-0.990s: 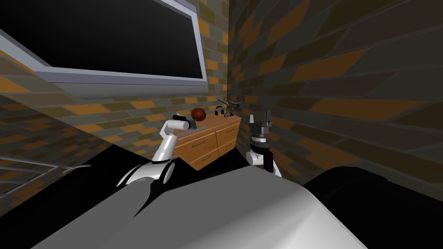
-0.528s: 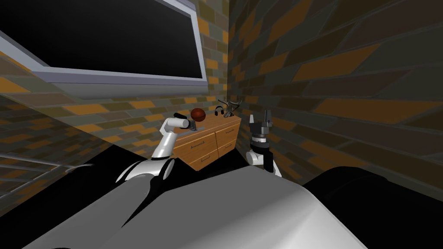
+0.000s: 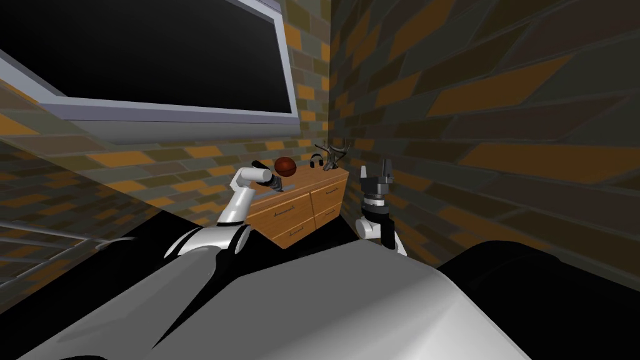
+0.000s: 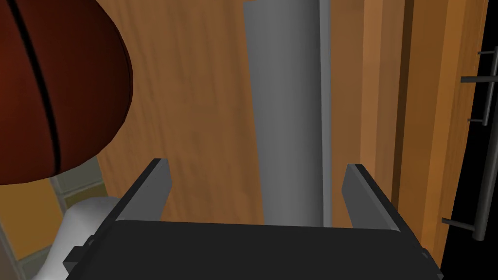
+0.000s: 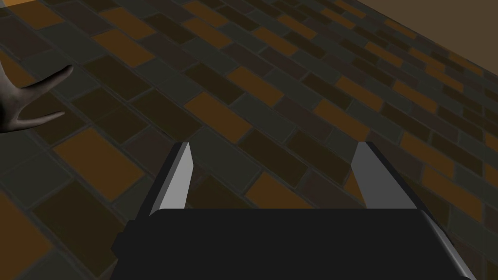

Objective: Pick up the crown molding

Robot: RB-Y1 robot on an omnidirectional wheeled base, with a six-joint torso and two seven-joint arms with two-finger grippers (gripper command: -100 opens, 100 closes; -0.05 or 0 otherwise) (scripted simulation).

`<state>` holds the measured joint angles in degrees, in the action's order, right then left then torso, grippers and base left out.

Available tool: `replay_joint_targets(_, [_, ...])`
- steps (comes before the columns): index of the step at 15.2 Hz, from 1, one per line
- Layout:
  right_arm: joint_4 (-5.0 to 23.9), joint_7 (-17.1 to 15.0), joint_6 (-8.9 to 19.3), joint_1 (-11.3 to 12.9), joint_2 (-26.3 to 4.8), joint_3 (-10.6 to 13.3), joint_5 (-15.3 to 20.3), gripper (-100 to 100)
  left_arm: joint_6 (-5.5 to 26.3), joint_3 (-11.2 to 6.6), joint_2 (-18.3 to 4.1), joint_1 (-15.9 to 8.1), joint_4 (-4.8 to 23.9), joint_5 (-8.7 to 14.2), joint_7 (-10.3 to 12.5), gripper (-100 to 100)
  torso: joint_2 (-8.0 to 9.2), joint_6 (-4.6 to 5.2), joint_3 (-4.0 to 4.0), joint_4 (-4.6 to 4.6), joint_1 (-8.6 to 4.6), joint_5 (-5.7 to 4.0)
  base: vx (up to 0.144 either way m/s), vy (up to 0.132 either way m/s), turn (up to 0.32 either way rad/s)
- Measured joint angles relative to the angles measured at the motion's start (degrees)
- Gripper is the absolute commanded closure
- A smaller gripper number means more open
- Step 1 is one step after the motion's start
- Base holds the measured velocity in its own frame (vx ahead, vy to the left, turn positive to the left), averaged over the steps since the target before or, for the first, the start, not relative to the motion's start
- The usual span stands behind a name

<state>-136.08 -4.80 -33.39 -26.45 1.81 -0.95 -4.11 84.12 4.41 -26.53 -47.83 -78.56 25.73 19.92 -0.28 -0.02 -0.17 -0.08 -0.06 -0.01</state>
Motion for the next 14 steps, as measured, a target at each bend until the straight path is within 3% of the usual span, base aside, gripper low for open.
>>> replay_joint_targets(14, [0.0,0.0,0.0,0.0,0.0,0.0,0.0,0,15.2,0.79,-3.1,-5.5,8.1,5.1,1.4,-100,-0.09,0.0,-0.05,-0.02,0.09,0.02,0.053,-0.008,-0.003])
